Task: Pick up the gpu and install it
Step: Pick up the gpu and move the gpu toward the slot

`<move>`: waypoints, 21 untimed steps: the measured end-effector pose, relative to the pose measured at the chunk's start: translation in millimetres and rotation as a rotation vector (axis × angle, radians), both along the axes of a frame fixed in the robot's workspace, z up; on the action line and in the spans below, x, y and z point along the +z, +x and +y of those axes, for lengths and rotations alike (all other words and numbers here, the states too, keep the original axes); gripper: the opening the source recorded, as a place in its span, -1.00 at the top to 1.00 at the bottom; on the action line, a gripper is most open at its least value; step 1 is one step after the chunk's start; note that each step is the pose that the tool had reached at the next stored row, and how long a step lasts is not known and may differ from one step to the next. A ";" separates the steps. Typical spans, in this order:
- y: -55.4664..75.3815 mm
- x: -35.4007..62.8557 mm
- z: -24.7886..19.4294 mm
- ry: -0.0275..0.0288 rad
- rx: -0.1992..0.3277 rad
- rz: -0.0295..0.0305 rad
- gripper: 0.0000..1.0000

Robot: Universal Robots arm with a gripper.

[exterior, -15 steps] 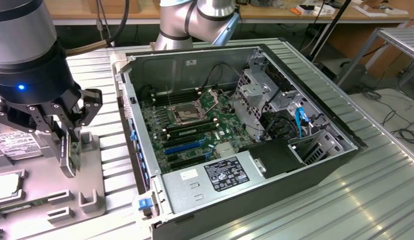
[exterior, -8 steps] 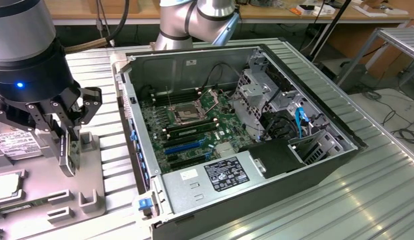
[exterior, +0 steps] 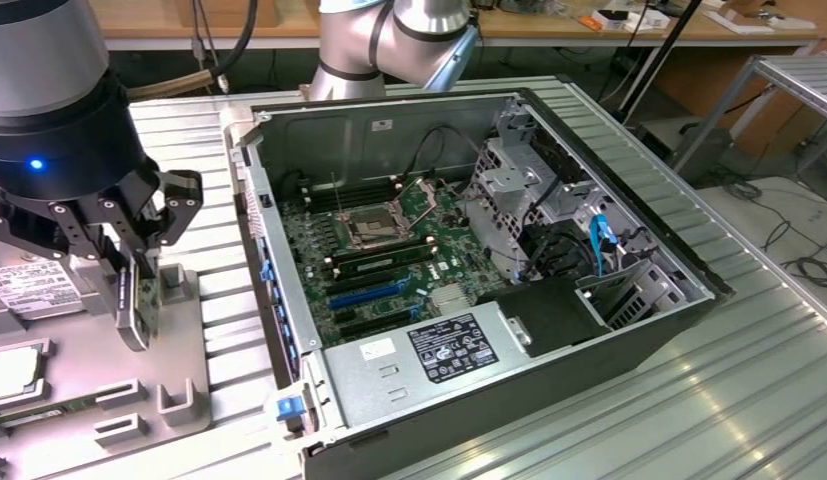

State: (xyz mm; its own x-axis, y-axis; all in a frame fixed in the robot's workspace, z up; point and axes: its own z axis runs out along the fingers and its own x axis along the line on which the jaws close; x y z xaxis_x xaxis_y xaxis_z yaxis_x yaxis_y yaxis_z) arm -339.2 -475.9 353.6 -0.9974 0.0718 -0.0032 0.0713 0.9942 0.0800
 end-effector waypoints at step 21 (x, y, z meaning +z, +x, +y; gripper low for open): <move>0.0 14.7 0.0 0.0018 0.000 0.0001 0.47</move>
